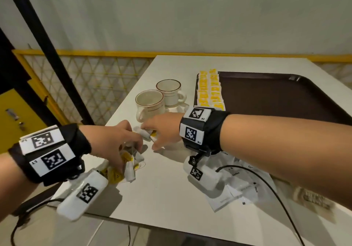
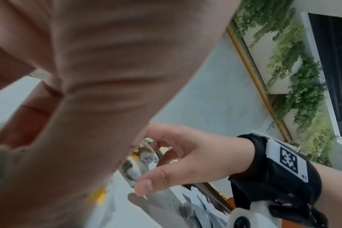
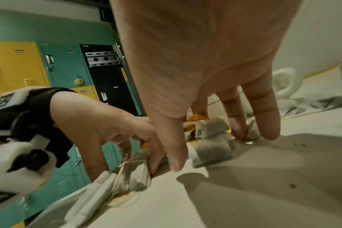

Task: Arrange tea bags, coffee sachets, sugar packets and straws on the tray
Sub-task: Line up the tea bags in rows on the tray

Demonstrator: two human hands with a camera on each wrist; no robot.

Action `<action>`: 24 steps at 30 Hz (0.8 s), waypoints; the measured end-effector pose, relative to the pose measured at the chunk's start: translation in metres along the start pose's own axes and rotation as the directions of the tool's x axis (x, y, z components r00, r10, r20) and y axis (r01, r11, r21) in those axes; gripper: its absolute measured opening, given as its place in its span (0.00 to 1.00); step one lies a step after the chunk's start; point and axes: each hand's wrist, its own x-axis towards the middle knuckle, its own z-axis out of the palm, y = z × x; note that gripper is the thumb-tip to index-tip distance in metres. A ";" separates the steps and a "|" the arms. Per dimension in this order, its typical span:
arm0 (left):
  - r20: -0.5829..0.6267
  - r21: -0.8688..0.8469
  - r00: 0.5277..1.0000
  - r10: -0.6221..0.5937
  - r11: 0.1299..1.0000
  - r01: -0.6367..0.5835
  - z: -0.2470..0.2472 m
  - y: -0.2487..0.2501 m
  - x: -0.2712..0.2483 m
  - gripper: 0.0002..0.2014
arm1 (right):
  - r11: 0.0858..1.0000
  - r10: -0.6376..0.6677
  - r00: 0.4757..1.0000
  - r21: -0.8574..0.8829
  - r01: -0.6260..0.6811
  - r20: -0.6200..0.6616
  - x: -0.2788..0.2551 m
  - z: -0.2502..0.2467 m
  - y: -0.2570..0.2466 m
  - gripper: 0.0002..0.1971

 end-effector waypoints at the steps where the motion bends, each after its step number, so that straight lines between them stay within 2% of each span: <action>1: -0.012 0.001 1.000 0.002 1.000 -0.002 0.000 0.000 0.002 0.25 | 1.000 -0.002 1.000 -0.020 0.002 0.001 -0.001 0.002 0.001 0.29; 5: -0.070 -0.010 0.996 0.055 0.998 -0.056 0.001 0.002 0.006 0.19 | 1.000 0.010 1.000 -0.016 -0.011 -0.020 -0.003 0.004 0.007 0.25; 7: -0.106 -0.031 0.990 0.098 0.994 -0.102 -0.001 0.004 0.008 0.15 | 1.000 -0.001 1.000 0.003 0.001 0.001 -0.006 0.002 0.009 0.27; 10: -0.131 -0.177 0.981 0.145 0.970 -0.167 -0.006 0.004 0.012 0.14 | 0.999 -0.027 0.999 -0.043 0.028 0.033 -0.009 0.000 0.012 0.27; 12: -0.178 -0.295 0.970 0.163 0.932 -0.211 -0.010 0.004 0.014 0.15 | 0.998 0.010 1.000 -0.055 -0.009 0.019 -0.012 -0.002 0.017 0.23; 14: -0.264 -0.394 0.952 0.154 0.884 -0.252 -0.014 0.008 0.018 0.15 | 0.997 0.078 0.997 0.023 -0.078 -0.014 -0.020 -0.006 0.028 0.18; 16: -0.370 -0.482 0.921 0.119 0.823 -0.300 -0.019 0.014 0.023 0.14 | 0.948 0.179 0.982 0.279 -0.156 -0.059 -0.034 -0.012 0.045 0.11; 17: -0.415 -0.531 0.904 0.104 0.779 -0.334 -0.022 0.019 0.026 0.14 | 0.864 0.244 0.967 0.469 -0.180 -0.077 -0.043 -0.015 0.054 0.08; 18: -0.454 -0.583 0.886 0.092 0.722 -0.373 -0.025 0.024 0.029 0.13 | 0.717 0.308 0.948 0.675 -0.177 -0.079 -0.052 -0.017 0.063 0.06; 19: -0.485 -0.630 0.871 0.081 0.659 -0.412 -0.027 0.030 0.032 0.13 | 0.496 0.360 0.931 0.857 -0.140 -0.057 -0.062 -0.019 0.070 0.05; 20: -0.513 -0.677 0.856 0.068 0.580 -0.452 -0.030 0.037 0.035 0.12 | 0.221 0.392 0.920 0.972 -0.081 -0.012 -0.072 -0.019 0.076 0.05; 21: -0.536 -0.729 0.843 0.052 0.475 -0.493 -0.032 0.045 0.040 0.12 | -0.057 0.404 0.914 0.998 -0.010 0.032 -0.081 -0.018 0.080 0.04; 22: -0.548 -0.777 0.836 0.037 0.348 -0.525 -0.034 0.055 0.045 0.13 | -0.293 0.412 0.909 0.954 0.062 0.067 -0.091 -0.017 0.083 0.04; 23: -0.553 -0.808 0.833 0.028 0.225 -0.545 -0.036 0.065 0.050 0.14 | -0.470 0.425 0.900 0.873 0.128 0.097 -0.100 -0.015 0.084 0.03; 24: -0.557 -0.823 0.831 0.017 0.124 -0.554 -0.037 0.075 0.056 0.15 | -0.590 0.437 0.891 0.786 0.183 0.120 -0.108 -0.013 0.085 0.03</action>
